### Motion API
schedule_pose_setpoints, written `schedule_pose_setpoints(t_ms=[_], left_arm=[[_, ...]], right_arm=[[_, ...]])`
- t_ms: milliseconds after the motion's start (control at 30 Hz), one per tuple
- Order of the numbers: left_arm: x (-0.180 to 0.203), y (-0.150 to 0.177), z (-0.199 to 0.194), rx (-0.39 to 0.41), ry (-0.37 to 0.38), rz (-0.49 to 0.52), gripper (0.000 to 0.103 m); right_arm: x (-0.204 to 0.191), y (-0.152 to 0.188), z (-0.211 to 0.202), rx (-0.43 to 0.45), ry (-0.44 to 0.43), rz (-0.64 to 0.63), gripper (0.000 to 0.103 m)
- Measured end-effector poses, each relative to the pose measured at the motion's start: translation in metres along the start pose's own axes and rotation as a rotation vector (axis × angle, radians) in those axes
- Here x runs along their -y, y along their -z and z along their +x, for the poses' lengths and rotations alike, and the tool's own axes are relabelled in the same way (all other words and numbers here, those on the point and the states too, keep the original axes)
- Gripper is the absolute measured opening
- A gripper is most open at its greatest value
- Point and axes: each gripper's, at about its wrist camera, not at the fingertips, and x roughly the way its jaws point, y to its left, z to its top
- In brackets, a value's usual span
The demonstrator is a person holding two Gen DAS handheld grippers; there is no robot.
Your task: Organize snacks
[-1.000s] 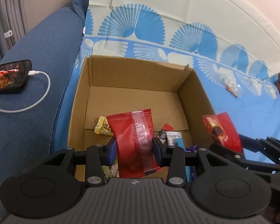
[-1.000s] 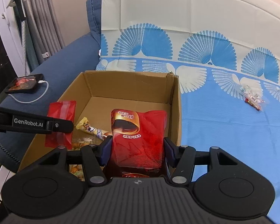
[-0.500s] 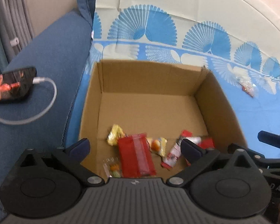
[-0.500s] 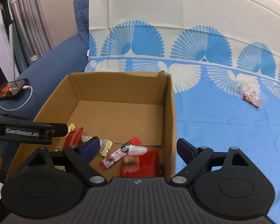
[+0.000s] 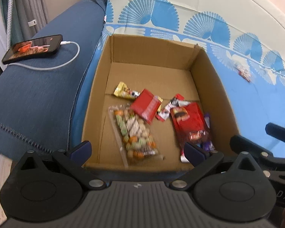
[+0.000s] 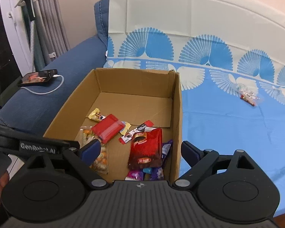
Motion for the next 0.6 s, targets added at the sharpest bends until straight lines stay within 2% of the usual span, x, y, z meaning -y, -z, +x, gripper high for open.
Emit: schedule_pose_setpoints(t_ms=[300,600], left_arm=[[0.012,0.035,-0.042,0.043,-0.066,0.019,0.103],[0.023,0.051,-0.071,0.082,-0.062,0.037,0.103]], right_arm=[[-0.008,0.020,-0.047,0.038,0.009,-0.023,0.093],[-0.008,0.033,-0.084,0.106,0.007,-0.023,0.094]])
